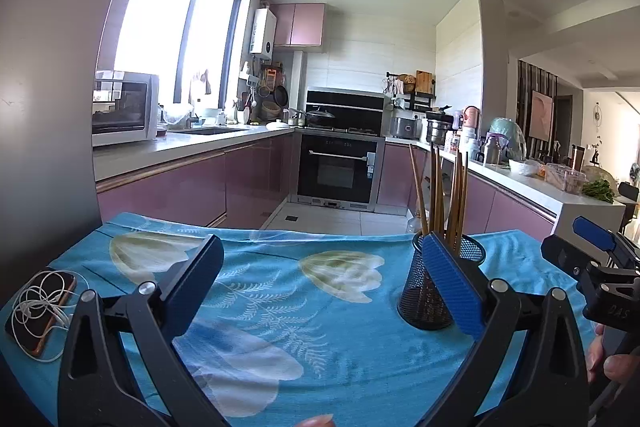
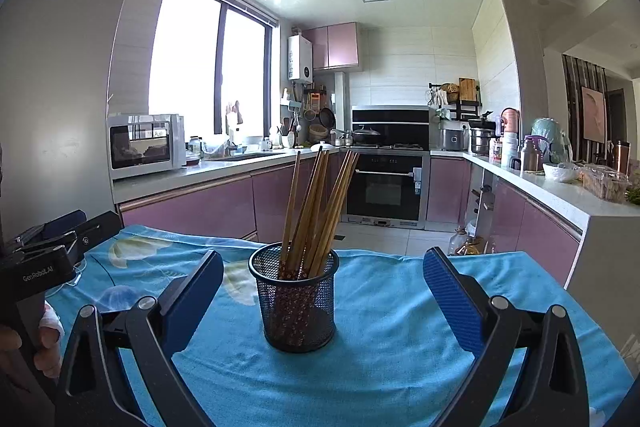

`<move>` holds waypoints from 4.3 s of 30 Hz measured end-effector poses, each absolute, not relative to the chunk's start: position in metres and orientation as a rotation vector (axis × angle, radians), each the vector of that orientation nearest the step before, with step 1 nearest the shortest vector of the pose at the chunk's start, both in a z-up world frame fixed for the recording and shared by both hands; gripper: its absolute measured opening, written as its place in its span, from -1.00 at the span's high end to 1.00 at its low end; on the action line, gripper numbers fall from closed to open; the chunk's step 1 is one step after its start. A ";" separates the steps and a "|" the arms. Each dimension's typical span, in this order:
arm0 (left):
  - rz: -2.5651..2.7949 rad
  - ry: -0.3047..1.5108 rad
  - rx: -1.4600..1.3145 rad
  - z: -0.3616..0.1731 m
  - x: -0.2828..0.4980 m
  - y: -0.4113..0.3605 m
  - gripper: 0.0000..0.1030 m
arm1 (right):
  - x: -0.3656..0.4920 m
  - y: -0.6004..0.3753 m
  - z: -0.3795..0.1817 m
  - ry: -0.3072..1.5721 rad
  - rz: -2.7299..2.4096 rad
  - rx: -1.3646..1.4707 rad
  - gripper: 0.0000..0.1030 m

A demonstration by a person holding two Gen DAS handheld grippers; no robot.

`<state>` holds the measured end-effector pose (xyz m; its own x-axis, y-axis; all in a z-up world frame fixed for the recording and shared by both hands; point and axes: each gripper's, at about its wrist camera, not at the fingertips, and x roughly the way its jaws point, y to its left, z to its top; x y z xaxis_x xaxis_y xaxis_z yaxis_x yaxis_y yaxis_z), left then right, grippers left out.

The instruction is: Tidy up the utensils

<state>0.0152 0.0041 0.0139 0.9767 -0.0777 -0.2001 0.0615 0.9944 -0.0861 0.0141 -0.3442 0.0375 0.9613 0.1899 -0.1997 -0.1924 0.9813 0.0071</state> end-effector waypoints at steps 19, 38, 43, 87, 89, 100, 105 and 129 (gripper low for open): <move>-0.047 0.187 -0.063 0.014 0.010 -0.001 -0.89 | 0.013 -0.347 0.037 0.202 0.186 -0.009 -0.88; -0.048 0.181 -0.058 0.015 0.007 -0.003 -0.89 | 0.012 -0.345 0.040 0.190 0.182 -0.009 -0.88; -0.050 0.180 -0.058 0.015 0.007 -0.003 -0.89 | 0.012 -0.345 0.041 0.189 0.182 -0.010 -0.88; -0.050 0.189 -0.053 0.016 0.009 -0.004 -0.89 | 0.016 -0.346 0.039 0.205 0.188 0.011 -0.88; -0.051 0.189 -0.055 0.016 0.009 -0.003 -0.89 | 0.016 -0.345 0.039 0.206 0.190 0.011 -0.88; -0.051 0.189 -0.054 0.016 0.009 -0.003 -0.90 | 0.016 -0.346 0.038 0.207 0.189 0.012 -0.88; -0.050 0.188 -0.055 0.016 0.008 -0.003 -0.89 | 0.016 -0.346 0.038 0.207 0.189 0.012 -0.88; -0.051 0.191 -0.053 0.016 0.009 -0.003 -0.89 | 0.015 -0.348 0.036 0.210 0.187 0.014 -0.88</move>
<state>0.0089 -0.0029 0.0159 0.9806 -0.0557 -0.1879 0.0457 0.9973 -0.0574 0.0146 -0.3478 0.0360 0.9607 0.1859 -0.2059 -0.1829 0.9826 0.0335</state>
